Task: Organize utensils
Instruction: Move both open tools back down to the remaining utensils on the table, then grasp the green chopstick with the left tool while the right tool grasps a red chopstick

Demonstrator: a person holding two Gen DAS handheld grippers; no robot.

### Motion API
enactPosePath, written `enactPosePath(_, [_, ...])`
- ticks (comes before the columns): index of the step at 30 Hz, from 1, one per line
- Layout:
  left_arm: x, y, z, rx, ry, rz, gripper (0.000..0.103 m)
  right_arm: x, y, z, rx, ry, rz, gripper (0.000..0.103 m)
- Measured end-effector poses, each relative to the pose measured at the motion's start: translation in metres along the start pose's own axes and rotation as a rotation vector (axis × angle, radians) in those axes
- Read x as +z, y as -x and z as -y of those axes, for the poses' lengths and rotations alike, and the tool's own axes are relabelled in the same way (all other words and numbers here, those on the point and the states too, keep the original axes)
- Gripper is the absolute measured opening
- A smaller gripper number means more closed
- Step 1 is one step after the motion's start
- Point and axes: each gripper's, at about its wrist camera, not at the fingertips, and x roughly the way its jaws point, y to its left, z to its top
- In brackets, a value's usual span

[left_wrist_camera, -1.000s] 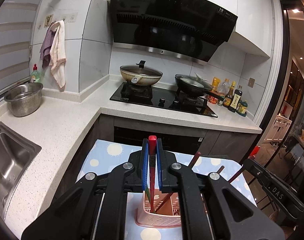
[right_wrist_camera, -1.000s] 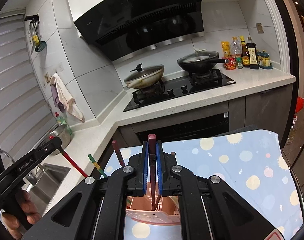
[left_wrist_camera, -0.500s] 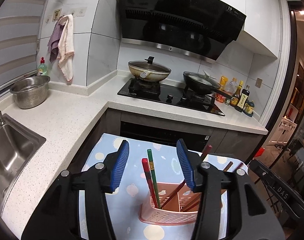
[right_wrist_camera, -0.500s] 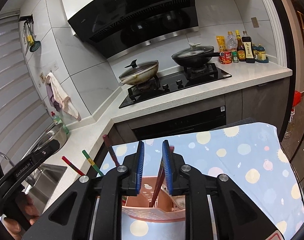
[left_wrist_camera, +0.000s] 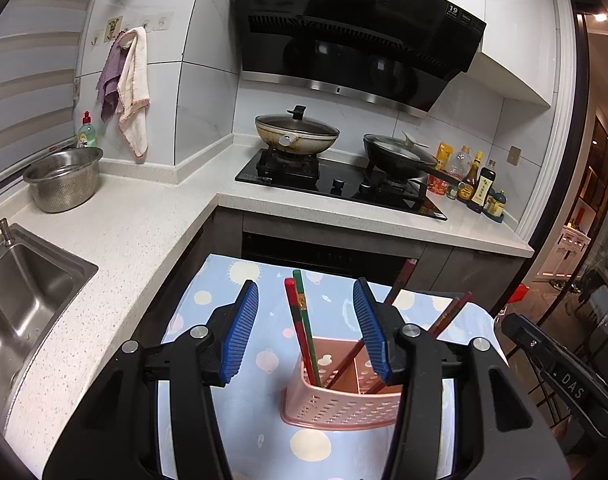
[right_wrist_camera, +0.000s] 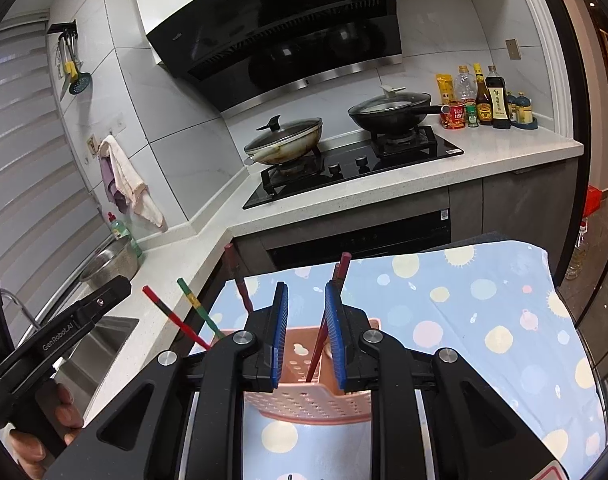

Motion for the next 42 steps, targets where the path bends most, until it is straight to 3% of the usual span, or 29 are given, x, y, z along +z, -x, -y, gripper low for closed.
enactPosePath(13, [-0.042, 0.039, 0.001, -0.011, -0.018, -0.048, 0.047, -0.045, 0.047, -0.004, 0.003, 0.044, -0.056, 0.020])
enactPosePath(27, [-0.180, 0.076, -0.004, -0.015, -0.044, -0.274, 0.047, -0.187, 0.100, 0.011, -0.074, 0.136, -0.297, 0.020])
enactPosePath(33, [-0.233, 0.098, -0.003, -0.011, -0.079, -0.362, 0.047, -0.244, 0.112, 0.017, -0.065, 0.134, -0.411, 0.020])
enactPosePath(42, [-0.288, 0.114, 0.001, -0.021, -0.080, -0.469, 0.047, -0.288, 0.111, 0.011, -0.038, 0.154, -0.510, 0.020])
